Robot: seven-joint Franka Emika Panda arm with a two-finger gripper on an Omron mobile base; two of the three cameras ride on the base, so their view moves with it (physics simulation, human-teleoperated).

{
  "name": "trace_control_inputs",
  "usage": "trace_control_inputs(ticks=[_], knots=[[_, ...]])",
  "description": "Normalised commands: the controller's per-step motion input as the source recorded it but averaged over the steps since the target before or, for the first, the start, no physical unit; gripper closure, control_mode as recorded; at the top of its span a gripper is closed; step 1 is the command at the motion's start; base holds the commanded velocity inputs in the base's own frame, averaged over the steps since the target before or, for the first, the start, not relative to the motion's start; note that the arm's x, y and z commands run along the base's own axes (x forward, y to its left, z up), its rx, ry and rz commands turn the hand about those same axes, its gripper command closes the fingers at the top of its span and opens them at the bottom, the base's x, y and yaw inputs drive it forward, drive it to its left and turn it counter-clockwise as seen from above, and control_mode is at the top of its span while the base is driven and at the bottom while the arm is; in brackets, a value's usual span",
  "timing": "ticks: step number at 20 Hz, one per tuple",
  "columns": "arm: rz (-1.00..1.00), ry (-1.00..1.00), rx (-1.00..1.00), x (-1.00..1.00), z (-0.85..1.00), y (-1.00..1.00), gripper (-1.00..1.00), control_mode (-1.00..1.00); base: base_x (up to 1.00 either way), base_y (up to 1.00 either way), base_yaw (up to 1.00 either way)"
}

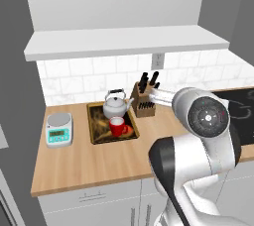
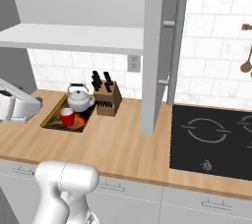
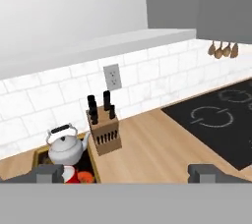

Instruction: Pick the kettle from the counter and place it on the tray. Then pick the mug from the cabinet and place it on the tray. Then close the cabinet doors.

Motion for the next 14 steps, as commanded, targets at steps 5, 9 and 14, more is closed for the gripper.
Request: trace_control_inputs(ticks=[5, 9, 14], knots=[[-0.16, -0.07, 0.0, -0.39, 0.23, -0.09, -1.0, -1.0, 0.0, 0.0, 0.0], [-0.14, -0.1, 0.0, -0.29, 0.19, -0.22, -1.0, -1.0, 0.0, 0.0, 0.0], [-0.12, -0.12, 0.0, -0.28, 0.14, -0.24, -1.0, -1.0, 0.0, 0.0, 0.0]])
